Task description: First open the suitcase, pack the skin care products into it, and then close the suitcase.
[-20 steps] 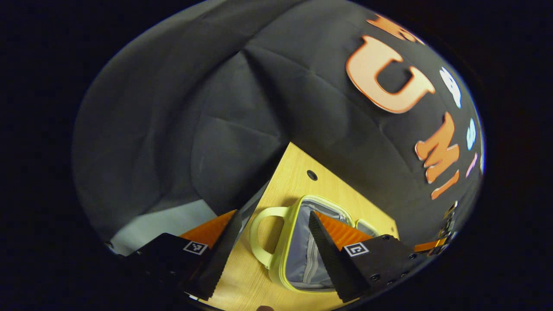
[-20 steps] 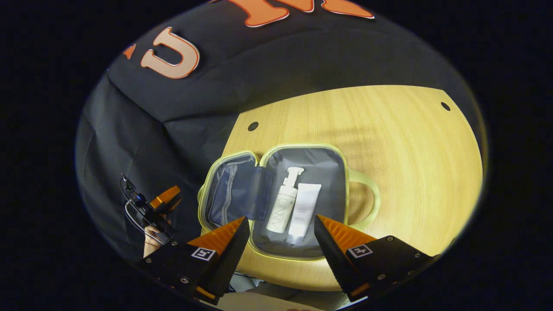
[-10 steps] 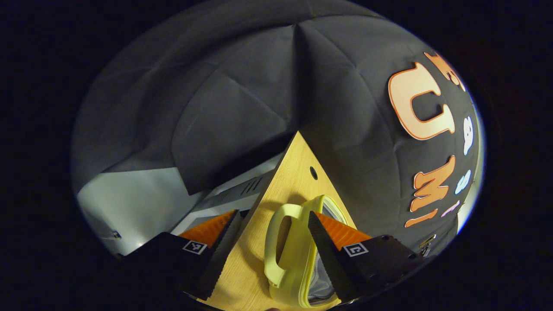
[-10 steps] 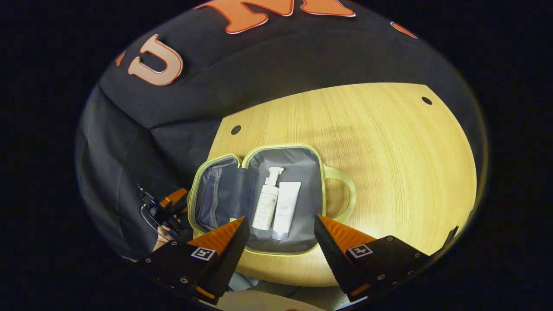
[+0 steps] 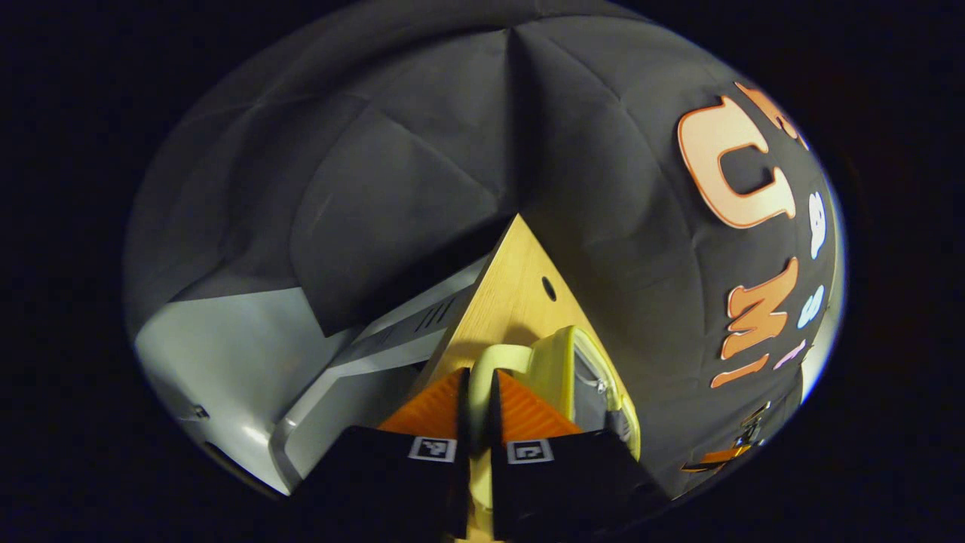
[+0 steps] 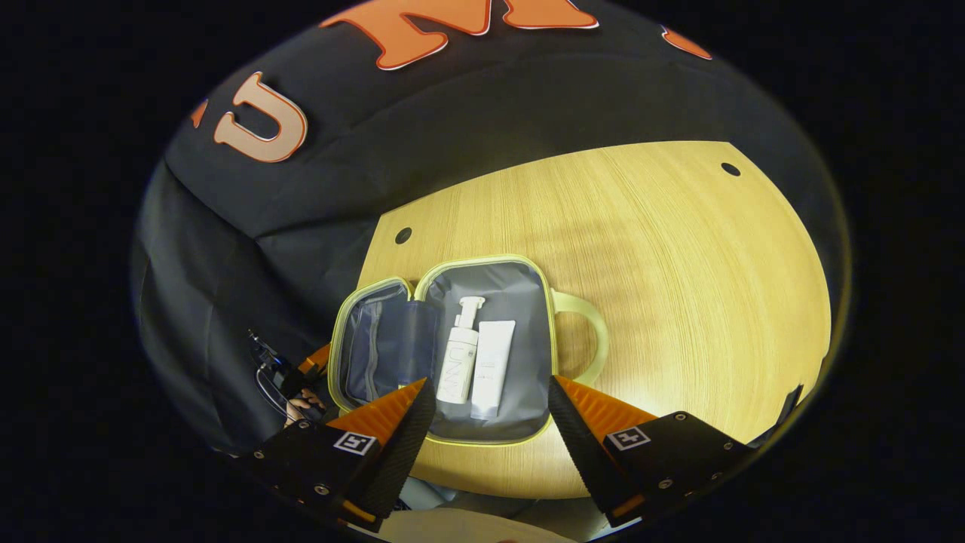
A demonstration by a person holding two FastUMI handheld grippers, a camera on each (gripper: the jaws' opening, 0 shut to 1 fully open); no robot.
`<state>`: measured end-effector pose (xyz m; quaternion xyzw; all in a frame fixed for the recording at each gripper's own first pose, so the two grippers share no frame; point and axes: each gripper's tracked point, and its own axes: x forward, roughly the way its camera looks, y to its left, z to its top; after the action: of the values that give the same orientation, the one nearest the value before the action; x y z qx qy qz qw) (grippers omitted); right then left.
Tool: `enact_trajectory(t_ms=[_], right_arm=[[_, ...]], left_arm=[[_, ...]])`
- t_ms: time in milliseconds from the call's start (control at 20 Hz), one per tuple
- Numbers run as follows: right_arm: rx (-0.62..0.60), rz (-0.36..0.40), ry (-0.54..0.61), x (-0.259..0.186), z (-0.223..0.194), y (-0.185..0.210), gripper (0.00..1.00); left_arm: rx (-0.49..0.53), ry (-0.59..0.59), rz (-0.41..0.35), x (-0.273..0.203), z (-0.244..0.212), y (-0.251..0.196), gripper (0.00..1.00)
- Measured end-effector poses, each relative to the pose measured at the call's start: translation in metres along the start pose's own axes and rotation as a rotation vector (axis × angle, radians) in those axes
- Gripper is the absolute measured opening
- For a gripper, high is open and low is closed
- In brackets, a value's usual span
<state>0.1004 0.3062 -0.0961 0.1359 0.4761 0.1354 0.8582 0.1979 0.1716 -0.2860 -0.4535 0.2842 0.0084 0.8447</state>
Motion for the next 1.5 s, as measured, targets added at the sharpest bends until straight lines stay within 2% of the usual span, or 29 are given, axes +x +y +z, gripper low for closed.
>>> enact_trajectory(t_ms=[100,300,500,750,1050,1250,1500], right_arm=[[0.000,0.001,0.000,0.001,0.000,-0.001,0.95],[-0.016,0.016,-0.017,-0.001,0.003,0.000,0.95],[-0.027,0.041,-0.036,-0.010,0.010,-0.003,0.95],[-0.055,0.100,-0.082,-0.026,0.024,-0.019,0.96],[-0.102,0.129,-0.199,-0.063,0.054,-0.074,0.96],[-0.145,0.094,-0.316,-0.103,0.086,-0.123,0.95],[-0.154,0.067,-0.409,-0.149,0.107,-0.174,0.96]], left_arm=[[0.049,0.001,0.037,-0.006,-0.003,-0.008,0.06],[0.277,0.002,0.143,-0.022,0.007,-0.039,0.06],[0.410,-0.036,0.136,-0.066,0.027,-0.114,0.06],[0.582,-0.051,0.128,-0.102,0.010,-0.216,0.06],[0.742,-0.071,0.147,-0.111,-0.043,-0.325,0.06],[0.826,-0.064,0.161,-0.098,-0.091,-0.382,0.05],[0.909,-0.029,0.164,-0.067,-0.162,-0.438,0.06]])
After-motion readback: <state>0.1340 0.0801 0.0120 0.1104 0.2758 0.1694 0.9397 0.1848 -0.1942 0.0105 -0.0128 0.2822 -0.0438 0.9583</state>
